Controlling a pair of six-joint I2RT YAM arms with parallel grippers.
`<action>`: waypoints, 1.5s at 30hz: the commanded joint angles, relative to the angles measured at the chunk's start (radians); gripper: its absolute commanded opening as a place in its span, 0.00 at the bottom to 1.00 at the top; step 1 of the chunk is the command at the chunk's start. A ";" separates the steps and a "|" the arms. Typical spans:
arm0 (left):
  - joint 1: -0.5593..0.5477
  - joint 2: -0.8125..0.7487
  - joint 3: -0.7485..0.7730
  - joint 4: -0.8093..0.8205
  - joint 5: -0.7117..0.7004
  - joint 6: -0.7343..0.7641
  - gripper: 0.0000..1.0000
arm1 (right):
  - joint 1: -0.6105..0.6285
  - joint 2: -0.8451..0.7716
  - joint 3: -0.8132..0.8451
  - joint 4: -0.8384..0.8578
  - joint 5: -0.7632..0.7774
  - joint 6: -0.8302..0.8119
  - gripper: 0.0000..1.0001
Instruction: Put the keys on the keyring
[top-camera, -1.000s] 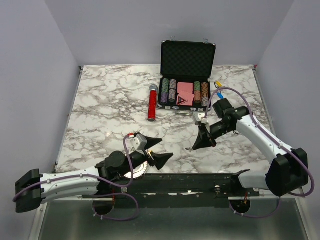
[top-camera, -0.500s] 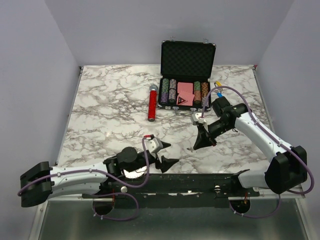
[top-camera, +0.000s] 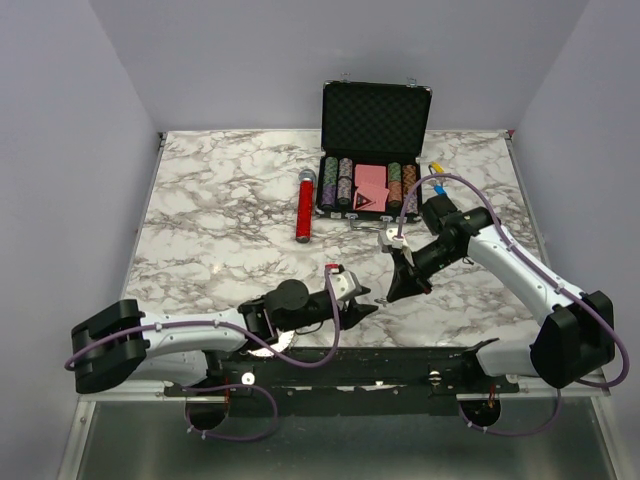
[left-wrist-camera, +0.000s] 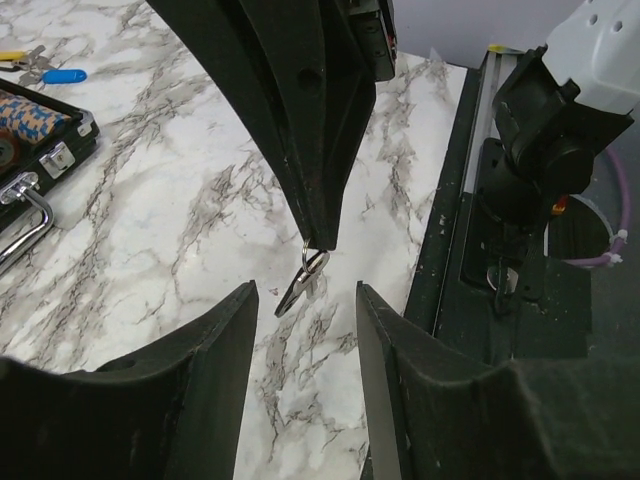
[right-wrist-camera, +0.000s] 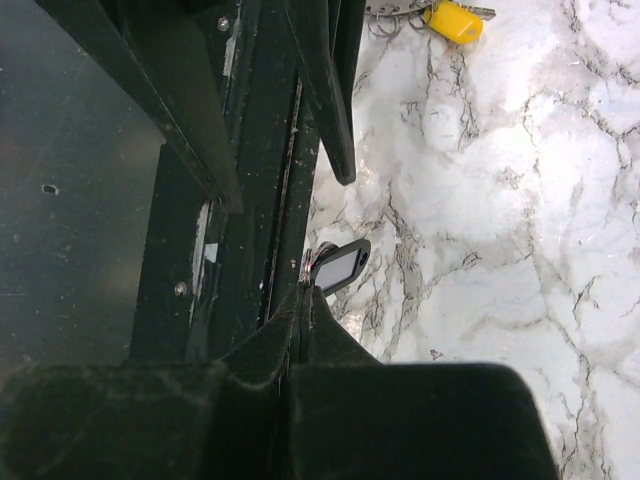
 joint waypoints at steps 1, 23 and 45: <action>0.004 0.042 0.030 0.056 0.057 0.045 0.51 | 0.010 -0.002 0.013 0.008 0.014 0.016 0.01; 0.003 0.144 0.102 0.038 0.103 0.093 0.27 | 0.010 0.000 0.004 0.016 0.001 0.016 0.01; 0.004 0.173 0.150 -0.048 0.122 0.119 0.00 | 0.011 -0.005 0.005 0.013 -0.012 0.019 0.01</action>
